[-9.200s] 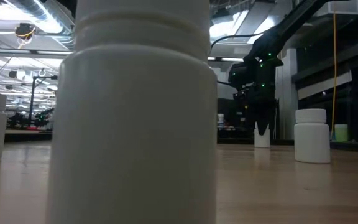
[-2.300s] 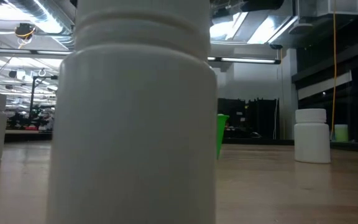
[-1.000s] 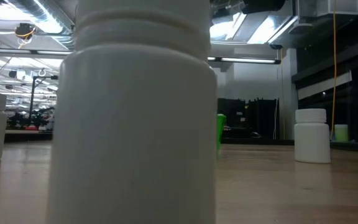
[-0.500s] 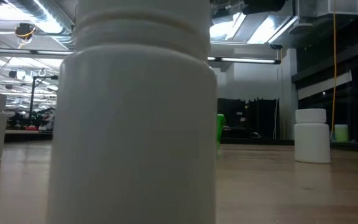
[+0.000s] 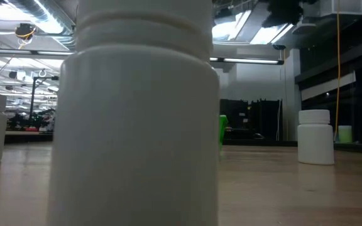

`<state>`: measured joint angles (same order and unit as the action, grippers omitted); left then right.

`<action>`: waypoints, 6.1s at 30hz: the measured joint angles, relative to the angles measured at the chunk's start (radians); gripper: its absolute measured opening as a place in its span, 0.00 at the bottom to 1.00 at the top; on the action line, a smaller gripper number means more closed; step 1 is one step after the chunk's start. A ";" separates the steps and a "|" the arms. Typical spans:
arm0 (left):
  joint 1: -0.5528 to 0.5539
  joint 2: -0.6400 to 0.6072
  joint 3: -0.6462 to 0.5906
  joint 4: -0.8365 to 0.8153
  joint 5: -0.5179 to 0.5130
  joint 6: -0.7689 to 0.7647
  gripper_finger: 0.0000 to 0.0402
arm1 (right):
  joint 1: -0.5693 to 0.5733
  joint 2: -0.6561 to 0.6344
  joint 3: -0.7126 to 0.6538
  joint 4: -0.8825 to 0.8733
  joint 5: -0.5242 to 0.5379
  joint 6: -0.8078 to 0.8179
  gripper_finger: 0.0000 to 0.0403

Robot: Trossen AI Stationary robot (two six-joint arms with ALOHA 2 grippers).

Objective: Pick and place pill bottles into a basket
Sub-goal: Put the pill bottle into the bin

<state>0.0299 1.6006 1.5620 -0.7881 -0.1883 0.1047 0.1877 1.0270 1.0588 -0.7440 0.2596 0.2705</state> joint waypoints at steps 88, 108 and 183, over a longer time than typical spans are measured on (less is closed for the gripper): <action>-0.090 -0.293 0.021 -0.217 -0.486 -0.182 0.80 | -0.049 0.848 0.373 0.125 -0.291 -0.329 0.42; -0.094 -0.294 0.003 -0.214 -0.473 -0.198 0.80 | -0.104 0.915 0.373 0.124 -0.393 -0.357 0.45; -0.120 -0.293 0.003 -0.211 -0.473 -0.216 0.80 | -0.160 1.139 0.668 -0.135 -0.304 -0.540 0.52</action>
<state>-0.0902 1.3075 1.5654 -0.9989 -0.6617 -0.1109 0.0274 2.1662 1.7267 -0.8791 -0.0448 -0.2696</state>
